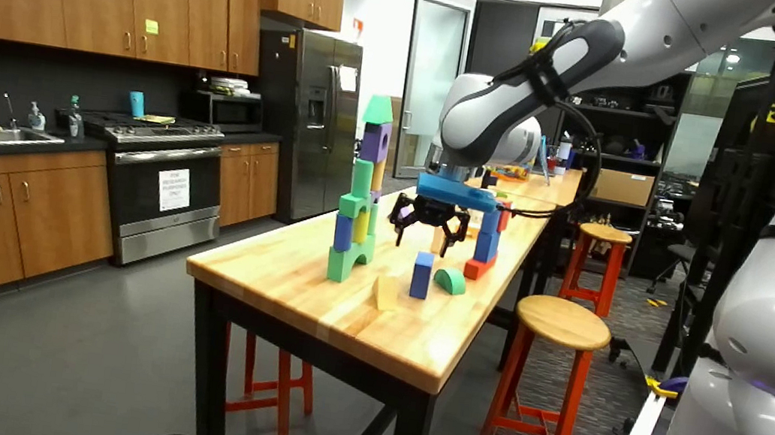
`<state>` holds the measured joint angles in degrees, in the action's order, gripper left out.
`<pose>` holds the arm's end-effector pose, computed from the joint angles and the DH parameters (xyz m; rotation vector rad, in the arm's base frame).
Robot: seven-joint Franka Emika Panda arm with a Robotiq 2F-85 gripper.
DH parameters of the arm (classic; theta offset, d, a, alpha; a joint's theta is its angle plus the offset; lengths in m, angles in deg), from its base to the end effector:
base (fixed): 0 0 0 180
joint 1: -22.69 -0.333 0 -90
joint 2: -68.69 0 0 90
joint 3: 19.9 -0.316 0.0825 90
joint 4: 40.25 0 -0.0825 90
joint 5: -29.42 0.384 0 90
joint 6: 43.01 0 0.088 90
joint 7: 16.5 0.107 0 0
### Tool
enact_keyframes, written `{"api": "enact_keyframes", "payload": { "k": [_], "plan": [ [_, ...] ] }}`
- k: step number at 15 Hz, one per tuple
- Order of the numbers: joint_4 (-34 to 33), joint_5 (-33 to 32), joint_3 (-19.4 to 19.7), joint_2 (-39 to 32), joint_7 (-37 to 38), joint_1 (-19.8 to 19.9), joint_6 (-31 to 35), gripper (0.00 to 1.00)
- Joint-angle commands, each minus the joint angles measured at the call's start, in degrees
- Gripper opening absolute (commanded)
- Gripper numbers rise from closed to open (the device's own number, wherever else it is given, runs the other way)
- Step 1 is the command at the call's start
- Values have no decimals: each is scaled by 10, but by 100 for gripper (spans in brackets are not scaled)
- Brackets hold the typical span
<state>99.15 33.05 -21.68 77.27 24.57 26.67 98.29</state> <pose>0.4846 -0.0187 0.3799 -2.7940 1.1828 -0.2424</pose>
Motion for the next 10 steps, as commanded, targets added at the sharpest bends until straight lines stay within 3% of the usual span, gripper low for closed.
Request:
{"api": "enact_keyframes", "payload": {
  "k": [1,10],
  "plan": [
    [-11,-29,4,-8,5,7,-12,100],
    [-21,-30,13,-31,11,10,10,100]
  ]
}}
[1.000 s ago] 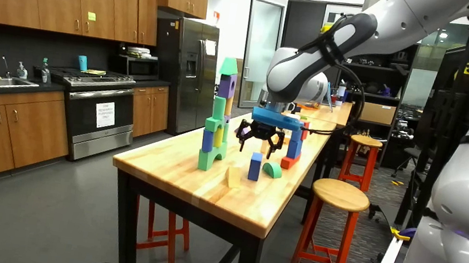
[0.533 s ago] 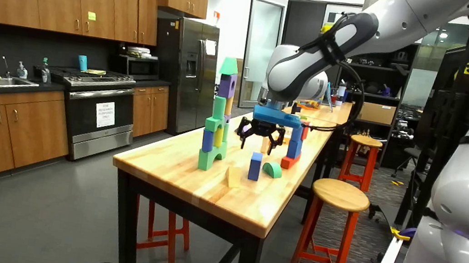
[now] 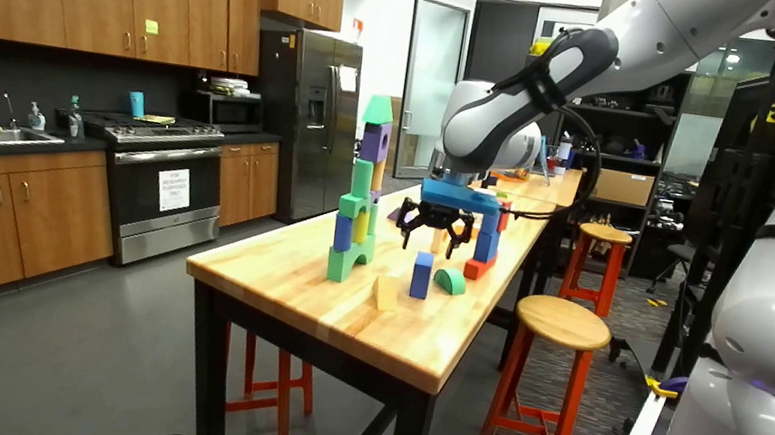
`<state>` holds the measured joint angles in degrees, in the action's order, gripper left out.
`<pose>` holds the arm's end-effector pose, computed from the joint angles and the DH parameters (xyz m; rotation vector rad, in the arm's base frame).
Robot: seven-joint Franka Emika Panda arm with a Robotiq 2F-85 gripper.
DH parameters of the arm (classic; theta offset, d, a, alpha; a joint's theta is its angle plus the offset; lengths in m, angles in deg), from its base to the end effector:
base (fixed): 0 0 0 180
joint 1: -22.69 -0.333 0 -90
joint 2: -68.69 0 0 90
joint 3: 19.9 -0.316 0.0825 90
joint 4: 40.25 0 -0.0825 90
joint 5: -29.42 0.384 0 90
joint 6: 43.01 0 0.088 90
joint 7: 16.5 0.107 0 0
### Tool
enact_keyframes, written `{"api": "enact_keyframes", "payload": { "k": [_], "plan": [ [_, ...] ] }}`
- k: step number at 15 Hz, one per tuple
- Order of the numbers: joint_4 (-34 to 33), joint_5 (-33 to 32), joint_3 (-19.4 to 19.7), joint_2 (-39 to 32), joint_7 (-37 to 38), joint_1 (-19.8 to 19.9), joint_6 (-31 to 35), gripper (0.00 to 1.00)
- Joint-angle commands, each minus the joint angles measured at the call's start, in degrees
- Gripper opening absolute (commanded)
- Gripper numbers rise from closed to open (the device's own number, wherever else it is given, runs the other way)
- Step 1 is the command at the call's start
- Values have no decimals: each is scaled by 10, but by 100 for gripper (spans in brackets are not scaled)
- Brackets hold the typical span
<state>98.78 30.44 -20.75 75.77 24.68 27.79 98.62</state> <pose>0.4871 -0.0362 0.3707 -2.8231 1.2034 -0.2414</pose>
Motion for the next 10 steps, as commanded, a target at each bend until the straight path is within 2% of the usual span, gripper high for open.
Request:
{"api": "enact_keyframes", "payload": {
  "k": [1,6,8,10],
  "plan": [
    [-21,-6,3,-19,13,-1,10,100],
    [-46,-11,9,-41,22,0,22,100],
    [-35,-9,11,-24,45,-1,29,100],
    [-36,0,13,-30,25,-5,23,100]
  ]
}}
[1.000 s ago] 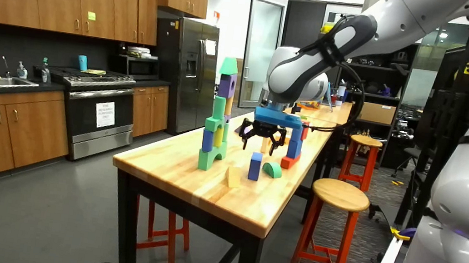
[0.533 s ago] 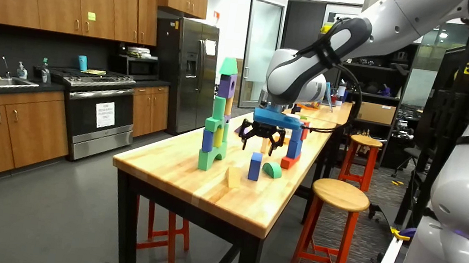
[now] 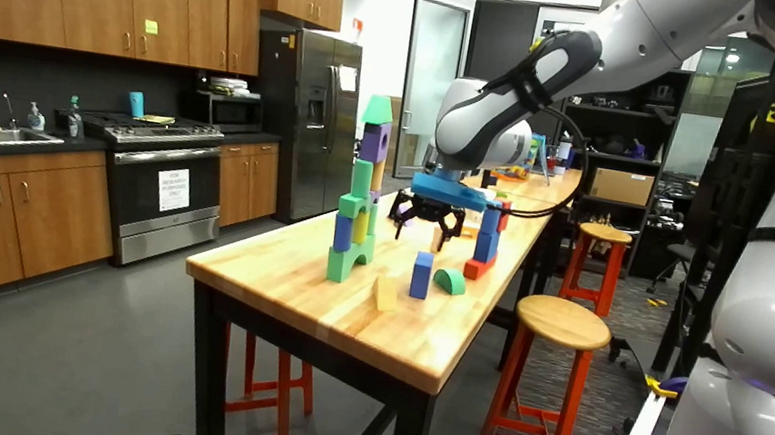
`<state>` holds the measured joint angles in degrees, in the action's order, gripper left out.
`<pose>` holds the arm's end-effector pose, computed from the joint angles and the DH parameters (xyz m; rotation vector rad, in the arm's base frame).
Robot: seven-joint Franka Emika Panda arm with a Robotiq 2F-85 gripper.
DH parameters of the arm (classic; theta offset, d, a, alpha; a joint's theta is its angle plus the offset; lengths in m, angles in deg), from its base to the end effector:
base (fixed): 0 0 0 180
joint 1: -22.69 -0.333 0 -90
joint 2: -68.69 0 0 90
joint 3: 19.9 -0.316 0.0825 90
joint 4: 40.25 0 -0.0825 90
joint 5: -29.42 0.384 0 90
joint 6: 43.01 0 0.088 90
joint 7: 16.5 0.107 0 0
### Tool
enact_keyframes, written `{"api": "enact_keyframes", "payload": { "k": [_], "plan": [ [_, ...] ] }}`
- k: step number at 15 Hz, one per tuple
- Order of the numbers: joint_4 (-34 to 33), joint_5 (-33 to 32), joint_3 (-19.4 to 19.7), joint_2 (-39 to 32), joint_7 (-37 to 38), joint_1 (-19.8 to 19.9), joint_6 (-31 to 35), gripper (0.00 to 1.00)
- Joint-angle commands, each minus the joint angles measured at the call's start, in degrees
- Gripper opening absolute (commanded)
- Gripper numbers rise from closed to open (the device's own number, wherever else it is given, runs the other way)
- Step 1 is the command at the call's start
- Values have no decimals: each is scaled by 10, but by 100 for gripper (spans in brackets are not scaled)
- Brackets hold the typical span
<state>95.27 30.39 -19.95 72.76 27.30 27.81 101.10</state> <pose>0.5096 -0.0454 0.3766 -2.7613 1.2757 -0.3126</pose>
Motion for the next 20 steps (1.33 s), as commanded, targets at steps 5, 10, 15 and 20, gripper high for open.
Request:
{"api": "enact_keyframes", "payload": {
  "k": [5,10,15,20],
  "plan": [
    [-6,0,6,-4,10,-4,-5,100],
    [-23,-12,12,-28,12,-2,-17,100],
    [-41,-26,22,-52,13,-4,-11,100],
    [-51,-36,32,-65,25,-6,-40,100]
  ]
}}
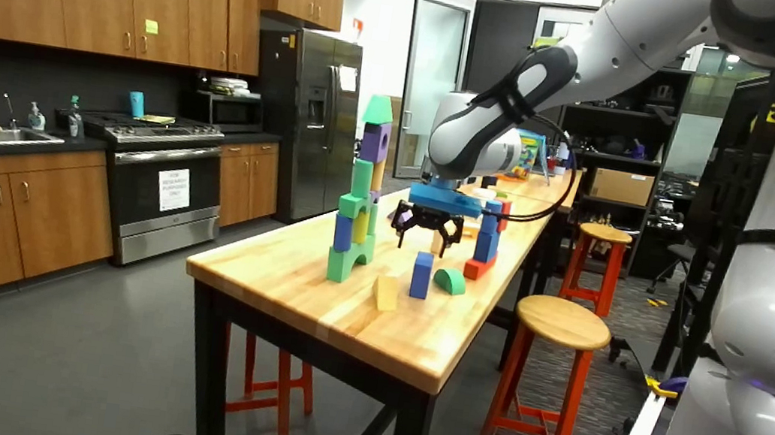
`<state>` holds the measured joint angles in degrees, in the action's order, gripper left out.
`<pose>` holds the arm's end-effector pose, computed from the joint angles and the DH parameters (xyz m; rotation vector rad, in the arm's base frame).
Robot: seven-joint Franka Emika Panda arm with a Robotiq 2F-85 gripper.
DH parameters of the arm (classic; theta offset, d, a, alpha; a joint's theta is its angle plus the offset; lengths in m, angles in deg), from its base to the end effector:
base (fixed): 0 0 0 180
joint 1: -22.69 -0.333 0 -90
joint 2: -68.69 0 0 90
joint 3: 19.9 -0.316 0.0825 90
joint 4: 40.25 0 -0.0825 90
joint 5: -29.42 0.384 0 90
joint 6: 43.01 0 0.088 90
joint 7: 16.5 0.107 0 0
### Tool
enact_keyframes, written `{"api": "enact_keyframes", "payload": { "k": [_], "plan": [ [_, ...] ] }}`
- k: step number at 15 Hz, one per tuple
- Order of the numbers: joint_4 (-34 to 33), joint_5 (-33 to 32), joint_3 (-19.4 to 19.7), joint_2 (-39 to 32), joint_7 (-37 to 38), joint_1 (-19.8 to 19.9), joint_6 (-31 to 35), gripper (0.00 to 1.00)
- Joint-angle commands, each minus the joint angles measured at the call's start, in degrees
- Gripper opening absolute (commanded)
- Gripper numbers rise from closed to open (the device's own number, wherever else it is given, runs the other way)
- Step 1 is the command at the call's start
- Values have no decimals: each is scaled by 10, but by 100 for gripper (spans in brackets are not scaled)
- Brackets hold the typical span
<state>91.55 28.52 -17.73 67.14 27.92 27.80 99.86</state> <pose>0.5271 -0.0672 0.3521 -2.7884 1.3306 -0.2496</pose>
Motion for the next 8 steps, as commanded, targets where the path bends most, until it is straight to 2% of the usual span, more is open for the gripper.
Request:
{"api": "enact_keyframes", "payload": {
  "k": [1,8],
  "plan": [
    [-11,-25,12,-6,23,-6,-35,100],
    [-11,-35,16,-2,40,-7,-76,100]
  ]
}}
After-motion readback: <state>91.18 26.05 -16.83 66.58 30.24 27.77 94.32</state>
